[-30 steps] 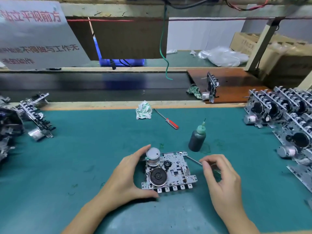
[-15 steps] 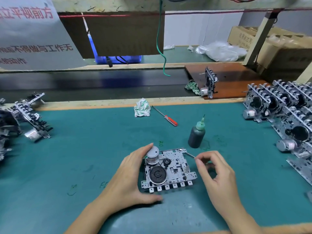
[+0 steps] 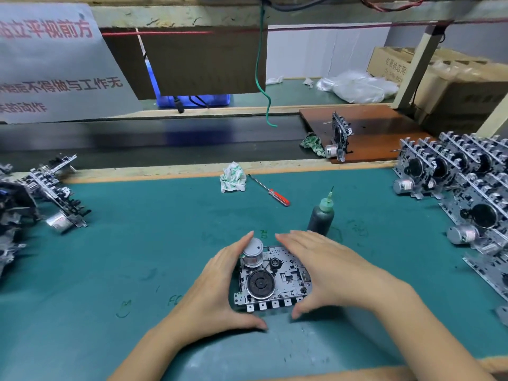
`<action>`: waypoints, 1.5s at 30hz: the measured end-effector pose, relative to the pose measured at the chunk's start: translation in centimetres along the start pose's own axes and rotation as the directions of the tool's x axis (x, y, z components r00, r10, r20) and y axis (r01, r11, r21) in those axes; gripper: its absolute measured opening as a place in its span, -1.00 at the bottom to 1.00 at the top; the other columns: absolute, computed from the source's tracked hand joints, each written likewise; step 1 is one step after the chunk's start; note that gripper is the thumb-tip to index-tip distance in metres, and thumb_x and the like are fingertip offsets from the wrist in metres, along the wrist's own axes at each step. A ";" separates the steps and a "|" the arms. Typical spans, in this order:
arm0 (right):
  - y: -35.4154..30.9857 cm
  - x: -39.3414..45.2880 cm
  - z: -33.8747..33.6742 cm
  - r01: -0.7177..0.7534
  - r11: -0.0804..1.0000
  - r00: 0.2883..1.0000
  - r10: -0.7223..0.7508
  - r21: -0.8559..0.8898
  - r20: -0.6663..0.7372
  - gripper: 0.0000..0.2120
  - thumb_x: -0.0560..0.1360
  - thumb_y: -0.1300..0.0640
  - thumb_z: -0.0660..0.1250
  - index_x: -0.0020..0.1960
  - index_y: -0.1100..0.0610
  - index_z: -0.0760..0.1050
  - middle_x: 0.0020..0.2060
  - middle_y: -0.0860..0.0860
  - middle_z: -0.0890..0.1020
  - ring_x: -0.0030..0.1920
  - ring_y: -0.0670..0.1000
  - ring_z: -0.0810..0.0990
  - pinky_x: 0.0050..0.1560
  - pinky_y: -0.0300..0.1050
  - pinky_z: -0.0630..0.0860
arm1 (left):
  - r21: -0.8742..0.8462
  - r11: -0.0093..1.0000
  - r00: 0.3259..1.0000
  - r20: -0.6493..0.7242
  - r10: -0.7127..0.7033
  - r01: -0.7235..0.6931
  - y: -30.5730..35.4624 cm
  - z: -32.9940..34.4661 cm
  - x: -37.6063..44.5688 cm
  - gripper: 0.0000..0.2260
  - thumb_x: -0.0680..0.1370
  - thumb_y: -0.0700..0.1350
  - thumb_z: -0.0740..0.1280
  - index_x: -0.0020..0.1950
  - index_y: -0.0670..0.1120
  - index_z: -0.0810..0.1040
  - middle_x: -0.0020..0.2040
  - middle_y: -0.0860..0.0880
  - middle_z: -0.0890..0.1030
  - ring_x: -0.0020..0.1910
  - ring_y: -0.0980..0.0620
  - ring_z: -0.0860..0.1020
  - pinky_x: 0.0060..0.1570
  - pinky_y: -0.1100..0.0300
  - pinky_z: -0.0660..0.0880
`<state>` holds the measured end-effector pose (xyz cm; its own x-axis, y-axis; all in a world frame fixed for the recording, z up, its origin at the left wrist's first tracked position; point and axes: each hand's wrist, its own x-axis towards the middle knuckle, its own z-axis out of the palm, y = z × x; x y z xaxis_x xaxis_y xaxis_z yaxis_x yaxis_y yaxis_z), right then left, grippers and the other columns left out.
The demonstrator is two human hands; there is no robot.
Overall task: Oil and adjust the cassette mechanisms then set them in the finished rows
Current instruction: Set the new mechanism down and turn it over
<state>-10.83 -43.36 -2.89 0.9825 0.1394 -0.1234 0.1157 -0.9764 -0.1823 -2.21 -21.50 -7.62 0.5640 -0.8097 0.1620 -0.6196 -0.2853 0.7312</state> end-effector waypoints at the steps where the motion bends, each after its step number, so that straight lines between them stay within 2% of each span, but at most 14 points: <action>1: -0.1 0.4 -0.3 -0.005 1.000 1.000 0.005 -0.016 0.023 0.17 0.14 -0.38 0.46 0.54 0.02 -0.04 0.47 -0.14 0.15 0.47 -0.12 0.08 0.41 -0.29 0.01 | 0.010 1.000 1.000 -0.001 0.002 -0.002 0.0 0.0 0.0 0.05 0.14 0.36 0.52 0.41 0.47 -0.13 0.35 0.51 0.12 0.39 0.34 0.22 0.35 0.38 0.20; 4: -0.4 1.2 -0.8 0.021 0.991 0.999 -0.017 -0.135 0.029 0.03 0.13 -0.39 0.44 0.43 0.06 0.20 0.28 -0.10 0.42 0.28 -0.04 0.41 0.20 -0.13 0.40 | 0.071 0.997 1.000 -0.020 0.015 -0.013 0.0 0.4 0.1 0.03 0.21 0.31 0.51 0.43 0.43 -0.17 0.43 0.40 0.08 0.42 0.31 0.19 0.40 0.26 0.21; 7: -0.3 1.3 -1.4 0.054 0.977 0.996 -0.068 -0.206 -0.059 -0.17 0.12 -0.39 0.41 0.25 0.02 0.36 0.10 -0.11 0.55 0.07 0.01 0.56 0.00 -0.06 0.49 | 0.003 0.999 0.998 -0.036 -0.049 0.049 0.0 0.5 0.0 0.09 0.18 0.28 0.53 0.44 0.35 -0.20 0.47 0.29 0.05 0.43 0.30 0.17 0.39 0.28 0.23; 11: 0.4 0.5 -2.0 0.017 0.954 0.996 0.009 0.300 -0.086 -0.25 0.10 -0.32 0.46 0.23 -0.07 0.46 0.04 -0.20 0.63 0.06 -0.16 0.58 0.09 -0.18 0.49 | -0.561 0.788 0.961 0.060 -0.269 0.255 0.3 -0.3 1.8 0.20 0.02 0.30 0.55 0.52 0.02 0.04 0.51 0.08 0.19 0.38 0.21 0.32 0.36 0.32 0.24; 14: -1.3 0.5 -1.7 0.064 0.365 0.996 -0.088 0.929 -0.033 -0.49 0.15 -0.16 0.53 0.05 -0.02 0.61 -0.05 -0.16 0.68 -0.01 -0.20 0.62 0.05 -0.28 0.51 | -0.875 0.385 0.955 0.283 -0.084 0.293 1.2 -1.7 3.2 0.23 0.04 0.47 0.46 0.45 -0.31 0.25 0.43 -0.28 0.31 0.34 -0.19 0.37 0.41 -0.09 0.23; 17: -3.8 1.5 0.0 0.000 -0.097 0.983 -0.184 0.995 -0.018 -0.35 0.22 -0.31 0.48 0.13 0.09 0.52 0.02 -0.02 0.67 0.05 -0.02 0.63 0.10 -0.07 0.54 | -0.929 0.095 0.933 0.359 0.006 0.357 1.8 -1.6 4.4 0.14 0.01 0.44 0.50 0.36 -0.28 0.42 0.38 -0.32 0.35 0.19 -0.15 0.42 0.29 -0.17 0.30; 21: -4.3 1.1 1.2 -0.040 0.130 0.999 0.002 0.991 0.040 -0.71 0.42 -0.16 0.38 -0.09 0.07 0.58 -0.19 -0.12 0.66 -0.14 -0.18 0.62 -0.05 -0.34 0.49 | -0.951 -0.063 0.941 0.288 0.175 0.302 1.2 -0.4 5.0 -0.14 0.38 0.32 0.37 0.45 -0.26 0.31 0.41 -0.26 0.38 0.40 -0.21 0.35 0.41 -0.14 0.17; 23: -3.0 0.4 1.3 -0.037 0.440 0.962 0.260 0.897 -0.087 -0.67 0.43 -0.17 0.31 -0.33 0.05 0.56 -0.44 -0.16 0.52 -0.39 -0.18 0.45 -0.27 -0.33 0.36 | -0.957 -0.054 0.951 0.276 0.140 0.286 0.3 -0.3 4.9 -0.24 0.42 0.23 0.40 0.44 -0.24 0.34 0.39 -0.28 0.39 0.38 -0.23 0.38 0.38 -0.14 0.24; 25: -1.4 -0.7 1.6 -0.150 0.754 0.849 0.430 0.640 -0.307 -0.68 0.45 -0.17 0.32 -0.26 0.07 0.61 -0.41 -0.13 0.55 -0.36 -0.10 0.46 -0.24 -0.13 0.39 | -0.961 -0.073 0.962 0.260 0.088 0.266 -0.2 -0.5 5.0 -0.32 0.41 0.14 0.46 0.40 -0.20 0.41 0.37 -0.30 0.42 0.35 -0.27 0.41 0.36 -0.13 0.29; 28: -0.3 -1.9 2.2 -0.311 0.927 0.797 0.375 0.211 -0.473 -0.81 0.41 -0.01 0.45 -0.03 0.06 0.61 -0.22 -0.08 0.59 -0.17 -0.02 0.57 -0.19 -0.10 0.50 | -0.954 -0.144 0.965 0.259 0.042 0.262 -0.4 -0.5 5.7 -0.33 0.42 0.09 0.46 0.40 -0.23 0.40 0.39 -0.35 0.37 0.36 -0.33 0.38 0.40 -0.17 0.22; 32: 0.6 -1.3 3.0 -0.450 0.893 0.867 0.429 -0.026 -0.254 -0.84 0.55 -0.09 0.22 0.02 -0.01 0.43 -0.08 -0.12 0.44 0.03 -0.05 0.43 -0.01 -0.23 0.36 | -0.927 -0.243 0.956 0.293 0.000 0.284 -0.5 -0.6 6.2 -0.28 0.42 0.05 0.46 0.42 -0.30 0.32 0.40 -0.42 0.28 0.39 -0.38 0.30 0.41 -0.18 0.22; 35: 1.6 -0.5 2.1 -0.391 0.836 0.877 0.465 0.384 -0.119 -0.86 0.59 0.03 0.19 -0.12 0.03 0.34 -0.25 -0.12 0.53 -0.18 -0.07 0.49 -0.14 -0.20 0.39 | -0.874 -0.337 0.925 0.379 -0.017 0.352 -0.8 -0.4 6.2 -0.26 0.40 0.06 0.48 0.41 -0.34 0.34 0.40 -0.43 0.28 0.39 -0.39 0.30 0.40 -0.19 0.24; 38: 1.4 0.6 -0.1 -0.261 0.452 0.947 0.292 0.853 0.135 -0.86 0.62 0.14 0.15 -0.12 0.13 0.31 -0.49 0.00 0.56 -0.55 -0.06 0.32 -0.48 -0.22 0.28 | -0.823 -0.398 0.890 0.455 -0.032 0.406 -1.0 -0.3 6.4 -0.27 0.44 0.20 0.36 0.35 -0.35 0.41 0.36 -0.40 0.37 0.32 -0.35 0.41 0.33 -0.19 0.33; 45: -0.2 3.2 -1.0 -0.185 0.353 0.981 0.016 0.917 0.192 -0.68 0.61 0.10 0.13 -0.26 0.15 0.49 -0.57 0.00 0.45 -0.55 -0.07 0.36 -0.47 -0.27 0.33 | -0.841 -0.343 0.862 0.487 -0.141 0.419 -1.4 -0.2 6.5 -0.30 0.40 0.27 0.32 0.25 -0.30 0.54 0.31 -0.29 0.48 0.20 -0.22 0.54 0.26 -0.09 0.44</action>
<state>-7.59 -42.89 -2.29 0.9379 0.1528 -0.3115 -0.2751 -0.2197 -0.9360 2.47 -26.28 -7.45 0.3080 -0.9075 -0.2855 0.9076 0.1902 0.3744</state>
